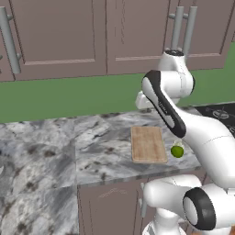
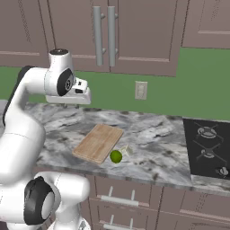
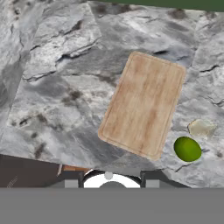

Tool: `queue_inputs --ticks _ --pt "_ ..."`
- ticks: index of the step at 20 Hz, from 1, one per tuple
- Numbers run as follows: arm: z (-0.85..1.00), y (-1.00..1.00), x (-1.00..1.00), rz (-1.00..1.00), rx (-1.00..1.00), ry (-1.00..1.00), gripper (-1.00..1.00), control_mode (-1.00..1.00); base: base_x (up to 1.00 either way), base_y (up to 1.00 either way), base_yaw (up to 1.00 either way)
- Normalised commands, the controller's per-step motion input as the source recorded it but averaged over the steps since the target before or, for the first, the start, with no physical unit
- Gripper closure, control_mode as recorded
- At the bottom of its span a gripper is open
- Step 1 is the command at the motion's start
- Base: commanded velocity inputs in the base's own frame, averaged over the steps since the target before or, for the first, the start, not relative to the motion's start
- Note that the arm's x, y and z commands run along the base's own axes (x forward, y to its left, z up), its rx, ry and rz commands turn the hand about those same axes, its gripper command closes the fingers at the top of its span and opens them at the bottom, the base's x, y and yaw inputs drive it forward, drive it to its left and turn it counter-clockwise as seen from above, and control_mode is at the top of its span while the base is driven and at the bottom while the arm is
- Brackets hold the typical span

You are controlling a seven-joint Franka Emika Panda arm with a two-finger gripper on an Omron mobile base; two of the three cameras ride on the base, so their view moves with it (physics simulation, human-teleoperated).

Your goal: Open the cabinet. Place the bowl and condiment on the counter. Then place the lime and garlic on the cutting board.

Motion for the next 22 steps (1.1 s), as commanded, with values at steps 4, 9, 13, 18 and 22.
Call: queue_inputs --ticks 4,9,13,18,22 --pt "0.0 -0.01 -0.1 -0.06 -0.03 -0.1 -1.0 -1.0 0.0 0.0 0.0" --pt "0.15 -0.14 -0.32 -0.06 -0.14 -0.53 -1.0 -1.0 0.0 0.0 0.0" --pt "0.39 -0.37 -0.18 -0.04 -0.07 -0.48 -1.0 -1.0 0.0 0.0 0.0" --pt "0.68 -0.62 0.0 -0.08 0.0 -0.25 -1.0 -1.0 0.0 0.0 0.0" --pt "0.87 -0.77 0.0 -0.13 0.1 -0.07 -1.0 -1.0 0.0 0.0 0.0"
